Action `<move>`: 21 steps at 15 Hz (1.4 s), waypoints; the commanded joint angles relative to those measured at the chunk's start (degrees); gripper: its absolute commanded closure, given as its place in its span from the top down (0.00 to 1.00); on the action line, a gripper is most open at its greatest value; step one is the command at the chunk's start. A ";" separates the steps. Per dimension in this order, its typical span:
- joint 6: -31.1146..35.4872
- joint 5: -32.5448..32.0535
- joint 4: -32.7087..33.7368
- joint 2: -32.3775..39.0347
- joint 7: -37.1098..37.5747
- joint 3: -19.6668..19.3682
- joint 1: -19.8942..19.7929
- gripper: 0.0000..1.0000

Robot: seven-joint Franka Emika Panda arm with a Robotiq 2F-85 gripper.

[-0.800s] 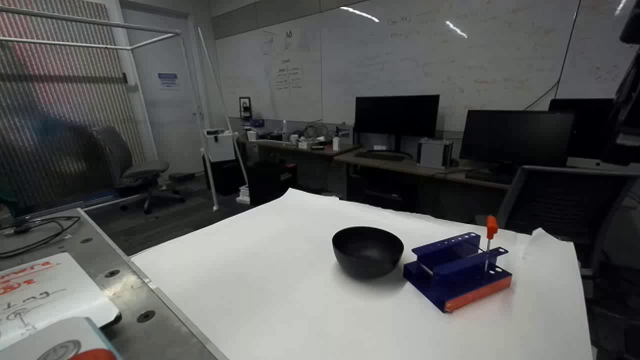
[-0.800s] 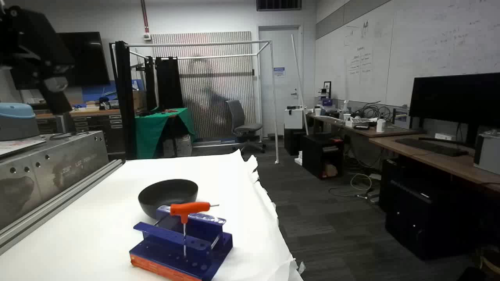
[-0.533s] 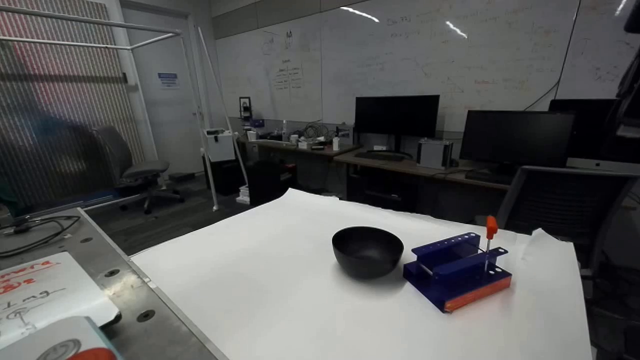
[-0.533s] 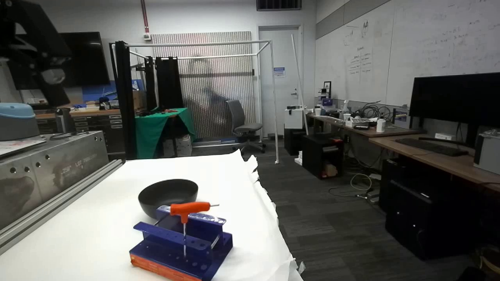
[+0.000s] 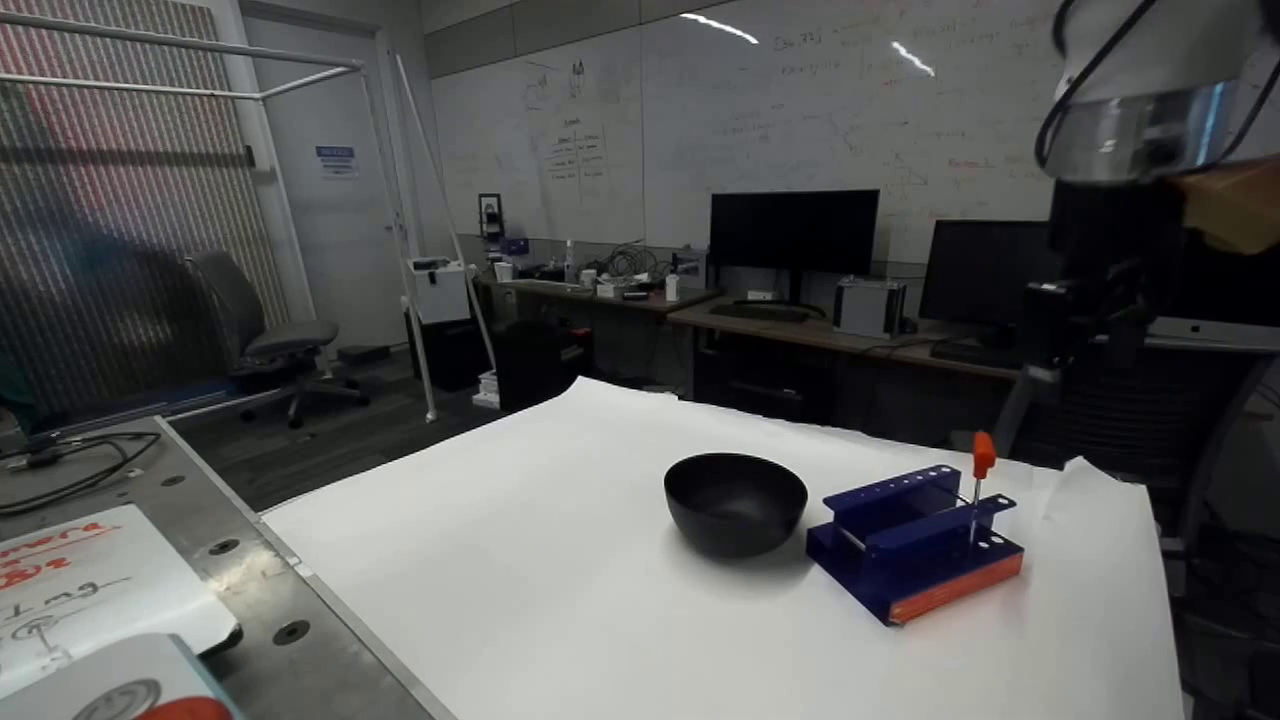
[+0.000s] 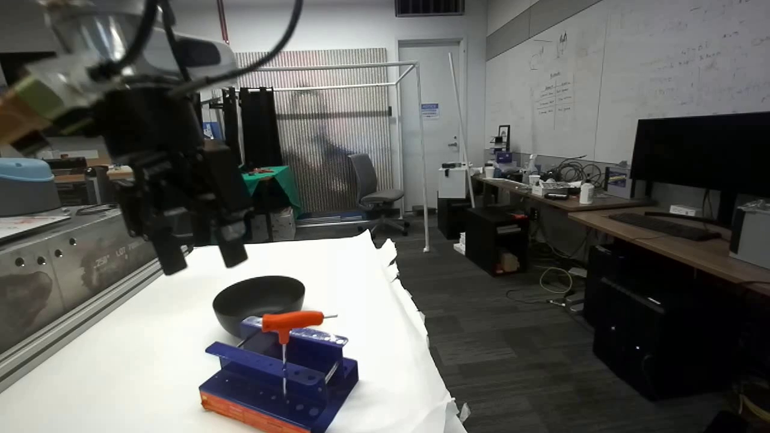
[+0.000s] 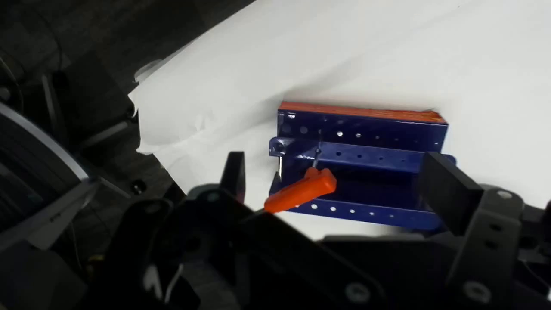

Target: Put the screwdriver in the black bowl

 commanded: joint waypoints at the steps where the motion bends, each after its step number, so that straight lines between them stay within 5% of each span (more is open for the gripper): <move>1: 2.00 -0.16 5.25 11.49 8.30 -2.62 -1.81 1.00; 7: 8.76 5.49 7.65 20.28 14.38 -8.61 -0.32 1.00; 8: 10.36 4.94 7.73 21.21 15.51 -8.92 -0.17 0.77; 18: 11.83 4.43 6.85 19.59 18.78 -10.18 2.01 0.04; 21: 9.44 2.49 7.15 15.21 19.95 -9.74 2.05 0.05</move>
